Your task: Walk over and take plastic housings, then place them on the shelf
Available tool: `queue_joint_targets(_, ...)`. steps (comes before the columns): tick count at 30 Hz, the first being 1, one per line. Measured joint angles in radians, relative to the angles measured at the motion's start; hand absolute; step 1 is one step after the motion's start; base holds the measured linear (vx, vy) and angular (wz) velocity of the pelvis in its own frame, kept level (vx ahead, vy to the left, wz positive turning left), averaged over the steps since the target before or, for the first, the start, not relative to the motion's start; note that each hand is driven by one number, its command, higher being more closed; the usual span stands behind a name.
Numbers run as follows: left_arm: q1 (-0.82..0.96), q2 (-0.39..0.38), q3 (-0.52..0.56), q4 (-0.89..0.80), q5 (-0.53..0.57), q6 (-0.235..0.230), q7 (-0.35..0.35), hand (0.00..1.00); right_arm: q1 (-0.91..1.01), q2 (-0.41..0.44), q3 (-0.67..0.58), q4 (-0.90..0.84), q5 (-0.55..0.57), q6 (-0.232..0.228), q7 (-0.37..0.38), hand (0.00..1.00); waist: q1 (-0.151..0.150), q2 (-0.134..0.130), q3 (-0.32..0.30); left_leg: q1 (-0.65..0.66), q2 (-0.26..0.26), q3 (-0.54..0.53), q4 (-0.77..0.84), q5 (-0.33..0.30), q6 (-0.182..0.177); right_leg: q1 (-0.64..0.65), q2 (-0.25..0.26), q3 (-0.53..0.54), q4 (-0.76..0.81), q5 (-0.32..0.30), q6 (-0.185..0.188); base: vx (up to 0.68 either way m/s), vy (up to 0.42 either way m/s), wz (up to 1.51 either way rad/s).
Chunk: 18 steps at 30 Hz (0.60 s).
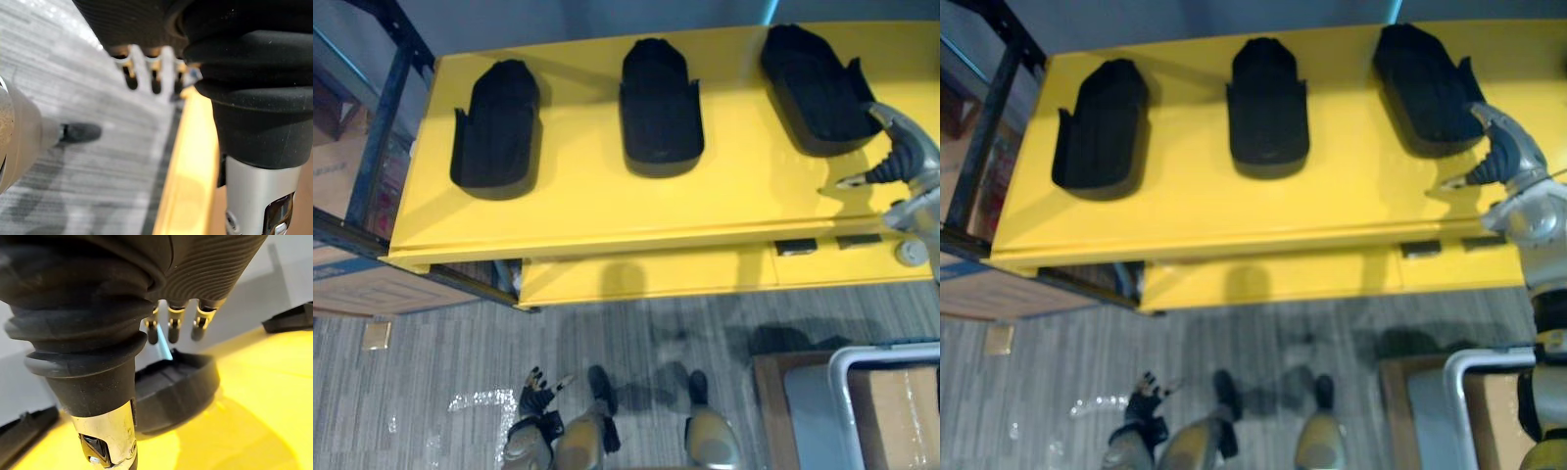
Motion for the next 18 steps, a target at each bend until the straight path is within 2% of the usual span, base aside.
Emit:
queue_joint_targets(5, -0.001, 0.0, 0.004, -0.006, -0.001, 0.0, 0.001, 0.0, -0.017, -0.005, 0.009, 0.033, 0.003, 0.001, 0.046, 0.0, 0.006, 0.001, 0.022, 0.0, -0.001, -0.004, 0.0, 0.001, -0.001, -0.005, -0.002, -0.002, 0.015, -0.01, -0.002, 0.0, 0.0, 0.0)
queue_joint_targets(11, 0.0, 0.0, 0.006, -0.037, -0.009, -0.001, 0.002, 0.0, -0.034, -0.037, 0.01, 0.046, 0.005, 0.002, 0.159, 0.0, 0.013, 0.0, 0.029, 0.0, -0.001, -0.013, 0.0, 0.001, -0.002, -0.007, -0.002, -0.01, 0.03, -0.018, 0.005, 0.02, -0.001, 0.04)
queue_joint_targets(18, 0.0, -0.002, 0.007, -0.041, -0.008, 0.0, 0.001, 0.0, -0.055, -0.058, 0.049, 0.046, 0.0, 0.0, 0.217, 0.0, 0.013, 0.0, 0.029, 0.0, 0.003, -0.017, 0.001, 0.002, -0.002, -0.004, -0.001, -0.019, 0.031, -0.019, 0.003, 0.01, -0.001, 0.01)
